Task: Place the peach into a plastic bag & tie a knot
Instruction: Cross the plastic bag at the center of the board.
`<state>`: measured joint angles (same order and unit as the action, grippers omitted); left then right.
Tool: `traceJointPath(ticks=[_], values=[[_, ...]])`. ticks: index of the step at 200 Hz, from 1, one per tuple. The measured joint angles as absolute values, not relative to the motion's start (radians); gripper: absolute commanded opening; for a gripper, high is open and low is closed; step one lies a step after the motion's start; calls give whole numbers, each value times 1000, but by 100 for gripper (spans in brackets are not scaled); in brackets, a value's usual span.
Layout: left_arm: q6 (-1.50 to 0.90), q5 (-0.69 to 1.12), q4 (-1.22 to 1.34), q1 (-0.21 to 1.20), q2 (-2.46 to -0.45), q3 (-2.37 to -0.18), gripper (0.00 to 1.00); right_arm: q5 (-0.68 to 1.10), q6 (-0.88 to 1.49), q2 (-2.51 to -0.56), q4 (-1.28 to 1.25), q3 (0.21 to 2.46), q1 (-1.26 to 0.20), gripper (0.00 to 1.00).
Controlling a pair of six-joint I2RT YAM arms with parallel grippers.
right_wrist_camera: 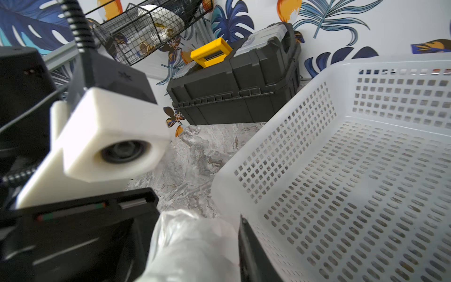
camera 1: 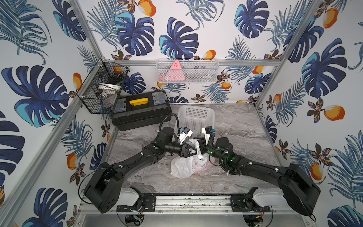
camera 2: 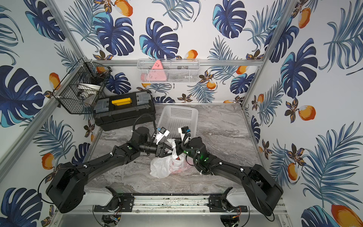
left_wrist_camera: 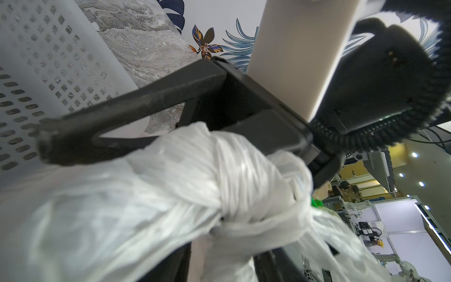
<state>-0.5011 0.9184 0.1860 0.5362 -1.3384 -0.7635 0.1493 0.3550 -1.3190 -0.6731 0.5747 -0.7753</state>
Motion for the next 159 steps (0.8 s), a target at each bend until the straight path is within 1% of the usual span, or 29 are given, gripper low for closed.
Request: traceJointPath(ticks=[38,97,131,159], values=[[-446,886,80,525,-1254,-746,53,207,355,-1310,-688,557,-773,30],[-381,880,-96,464,-1141,-748,53,259,363,-1308,-693,559,-752,30],[-368,905,-144,400,-1097,-754,49,279,365,-1289,-670,579,-751,30],[-411,933,-49,392,-1139,-719,41,301,340,-1287,-640,595,-751,30]])
